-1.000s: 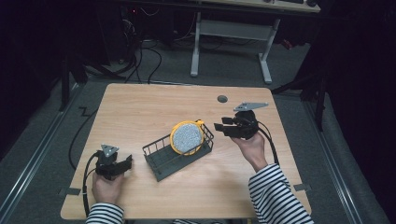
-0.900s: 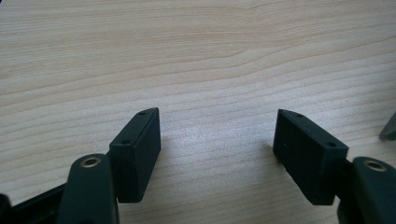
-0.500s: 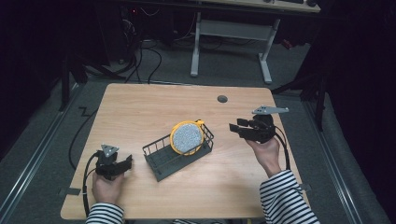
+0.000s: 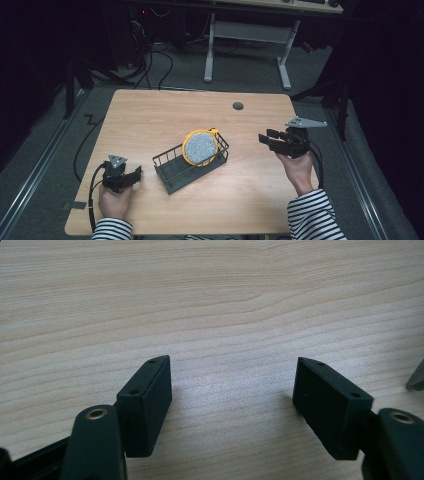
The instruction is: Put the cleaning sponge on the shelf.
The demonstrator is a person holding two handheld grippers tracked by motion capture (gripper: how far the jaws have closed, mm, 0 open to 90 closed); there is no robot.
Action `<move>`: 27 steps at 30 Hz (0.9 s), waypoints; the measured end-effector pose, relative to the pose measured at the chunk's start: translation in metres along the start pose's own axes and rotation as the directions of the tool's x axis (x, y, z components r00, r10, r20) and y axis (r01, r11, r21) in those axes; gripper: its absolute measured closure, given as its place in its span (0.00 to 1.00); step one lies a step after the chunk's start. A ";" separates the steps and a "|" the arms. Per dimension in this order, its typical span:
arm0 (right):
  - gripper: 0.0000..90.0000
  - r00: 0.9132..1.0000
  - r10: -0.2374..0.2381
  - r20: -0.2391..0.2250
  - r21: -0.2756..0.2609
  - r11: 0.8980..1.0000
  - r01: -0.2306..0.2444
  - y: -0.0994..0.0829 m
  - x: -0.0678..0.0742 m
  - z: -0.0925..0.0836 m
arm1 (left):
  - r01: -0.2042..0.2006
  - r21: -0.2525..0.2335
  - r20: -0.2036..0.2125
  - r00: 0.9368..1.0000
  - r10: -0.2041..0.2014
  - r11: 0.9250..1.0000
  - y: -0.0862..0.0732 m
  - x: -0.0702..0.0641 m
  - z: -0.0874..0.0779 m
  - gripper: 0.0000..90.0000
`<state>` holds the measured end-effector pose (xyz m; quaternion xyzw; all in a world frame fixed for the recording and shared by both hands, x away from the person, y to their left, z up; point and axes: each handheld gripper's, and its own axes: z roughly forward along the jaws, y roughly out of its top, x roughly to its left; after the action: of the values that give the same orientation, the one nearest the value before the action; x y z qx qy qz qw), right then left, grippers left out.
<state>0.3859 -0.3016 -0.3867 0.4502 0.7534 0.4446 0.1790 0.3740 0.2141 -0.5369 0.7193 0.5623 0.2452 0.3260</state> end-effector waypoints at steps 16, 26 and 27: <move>0.61 0.996 0.080 0.039 0.010 0.997 -0.080 -0.035 -0.020 -0.010 | 0.000 0.000 -0.001 1.000 0.000 1.000 0.000 0.000 0.000 0.36; 0.61 0.990 0.127 0.066 -0.006 0.992 -0.127 -0.066 -0.031 -0.023 | 0.000 0.000 -0.001 1.000 0.000 1.000 0.000 0.000 0.000 0.36; 0.61 0.989 0.134 0.067 -0.006 0.991 -0.134 -0.069 -0.032 -0.024 | 0.000 0.000 -0.001 1.000 0.000 1.000 0.000 0.000 0.000 0.36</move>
<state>0.3509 -0.3541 -0.4358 0.5143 0.7148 0.4407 0.1744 0.3741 0.2140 -0.5369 0.7193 0.5624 0.2456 0.3255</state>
